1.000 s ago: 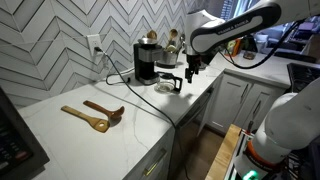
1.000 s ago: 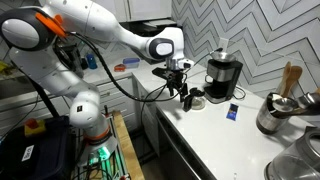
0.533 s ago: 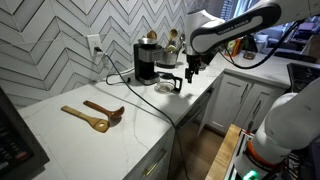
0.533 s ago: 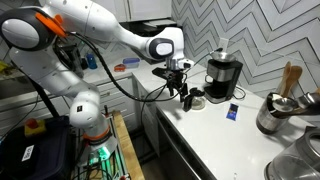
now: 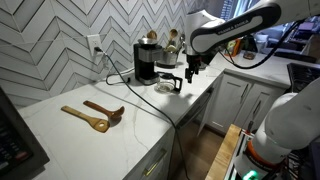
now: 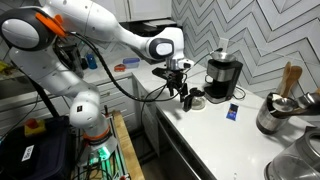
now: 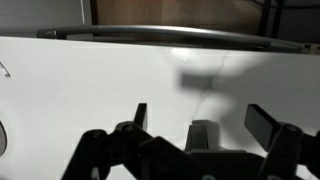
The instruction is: Put the kettle on the coffee maker stand
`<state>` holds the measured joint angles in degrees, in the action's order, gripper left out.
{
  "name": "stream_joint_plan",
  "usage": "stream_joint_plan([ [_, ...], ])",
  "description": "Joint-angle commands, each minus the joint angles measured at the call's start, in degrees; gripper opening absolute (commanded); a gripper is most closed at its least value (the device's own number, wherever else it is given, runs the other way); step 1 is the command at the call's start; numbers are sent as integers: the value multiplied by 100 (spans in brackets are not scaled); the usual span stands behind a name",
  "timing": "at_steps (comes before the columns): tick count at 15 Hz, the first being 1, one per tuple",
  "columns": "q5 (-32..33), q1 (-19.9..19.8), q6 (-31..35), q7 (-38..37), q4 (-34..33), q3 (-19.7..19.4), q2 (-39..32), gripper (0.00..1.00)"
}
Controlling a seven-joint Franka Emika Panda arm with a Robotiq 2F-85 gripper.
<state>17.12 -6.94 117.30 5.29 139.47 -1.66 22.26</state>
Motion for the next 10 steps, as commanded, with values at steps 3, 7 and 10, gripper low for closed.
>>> stream_joint_plan([
  [3, -13, 106, 180, 58, 8, -110, -45, 100],
  [7, -388, 136, 1576, 392, 349, -455, -188, 100],
  [10, -879, 238, 2575, 894, 666, -706, -306, 100],
])
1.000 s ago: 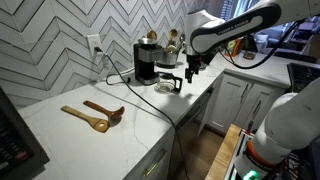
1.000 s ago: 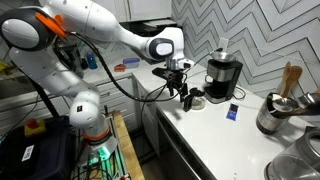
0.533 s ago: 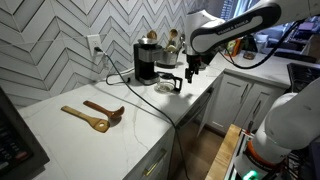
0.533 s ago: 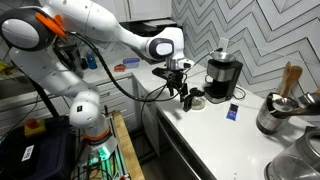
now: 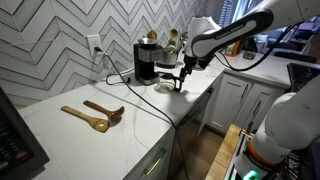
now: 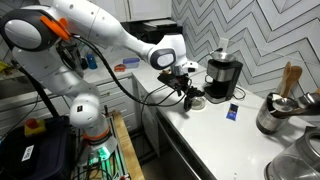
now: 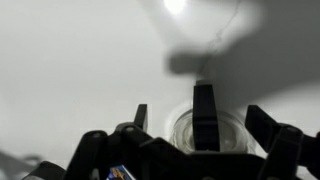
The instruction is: Put the kettle on the coffee maker stand
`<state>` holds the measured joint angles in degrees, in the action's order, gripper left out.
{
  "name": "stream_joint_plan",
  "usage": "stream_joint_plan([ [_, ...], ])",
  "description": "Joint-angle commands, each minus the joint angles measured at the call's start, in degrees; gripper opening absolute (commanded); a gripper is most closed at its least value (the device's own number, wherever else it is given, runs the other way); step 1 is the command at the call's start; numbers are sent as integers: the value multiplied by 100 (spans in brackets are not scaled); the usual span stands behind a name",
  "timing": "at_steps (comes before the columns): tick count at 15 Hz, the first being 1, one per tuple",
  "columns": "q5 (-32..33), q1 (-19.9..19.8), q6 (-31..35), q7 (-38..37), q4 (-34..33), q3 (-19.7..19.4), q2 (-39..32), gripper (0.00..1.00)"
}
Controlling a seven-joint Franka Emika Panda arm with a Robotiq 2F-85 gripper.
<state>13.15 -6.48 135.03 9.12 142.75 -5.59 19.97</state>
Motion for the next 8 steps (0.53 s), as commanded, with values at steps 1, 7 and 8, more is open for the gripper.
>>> stream_joint_plan([
  [1, -716, 264, 1095, 722, 425, -389, -133, 100],
  [7, -1437, 601, 1987, 1733, 757, -619, -420, 99],
  [8, -1451, 609, 2022, 1821, 785, -627, -447, 83],
])
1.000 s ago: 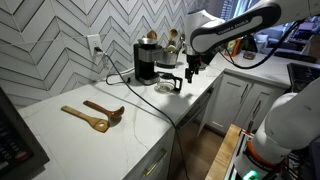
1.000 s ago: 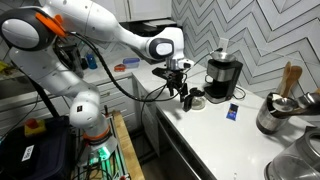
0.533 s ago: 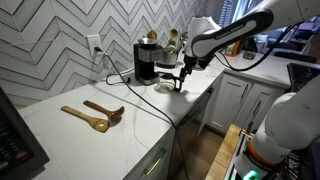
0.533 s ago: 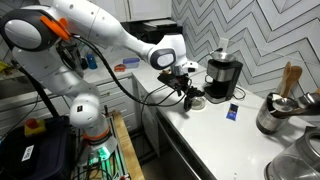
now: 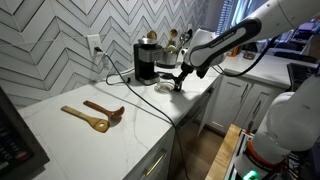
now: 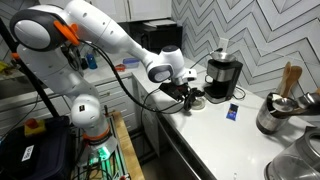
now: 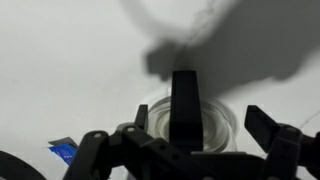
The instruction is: Put the kettle on the coffee maker stand
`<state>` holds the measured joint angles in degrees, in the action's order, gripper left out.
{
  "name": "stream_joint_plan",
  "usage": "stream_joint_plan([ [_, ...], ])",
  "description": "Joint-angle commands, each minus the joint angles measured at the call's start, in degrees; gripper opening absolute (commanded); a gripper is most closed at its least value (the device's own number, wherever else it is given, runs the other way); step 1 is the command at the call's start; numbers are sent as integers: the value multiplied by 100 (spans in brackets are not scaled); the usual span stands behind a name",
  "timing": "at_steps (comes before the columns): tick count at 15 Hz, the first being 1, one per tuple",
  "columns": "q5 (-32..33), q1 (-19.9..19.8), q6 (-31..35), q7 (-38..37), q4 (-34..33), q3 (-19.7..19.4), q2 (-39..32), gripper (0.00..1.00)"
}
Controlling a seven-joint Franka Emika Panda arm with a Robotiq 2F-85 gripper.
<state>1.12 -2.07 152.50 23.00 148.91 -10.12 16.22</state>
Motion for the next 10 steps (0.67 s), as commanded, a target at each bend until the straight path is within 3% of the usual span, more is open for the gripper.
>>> stream_joint_plan([
  [1, -263, 172, 309, 505, 180, -185, -96, 74],
  [2, -228, 152, 338, 544, 182, -184, -109, 70],
  [3, -200, 134, 355, 559, 184, -184, -120, 60],
  [5, -137, 94, 342, 576, 178, -184, -112, 84],
  [7, -138, 93, 322, 625, 167, -203, -111, 77],
  [8, -159, 102, 308, 659, 152, -219, -121, 60],
  [10, -173, 111, 308, 708, 135, -238, -134, 50],
])
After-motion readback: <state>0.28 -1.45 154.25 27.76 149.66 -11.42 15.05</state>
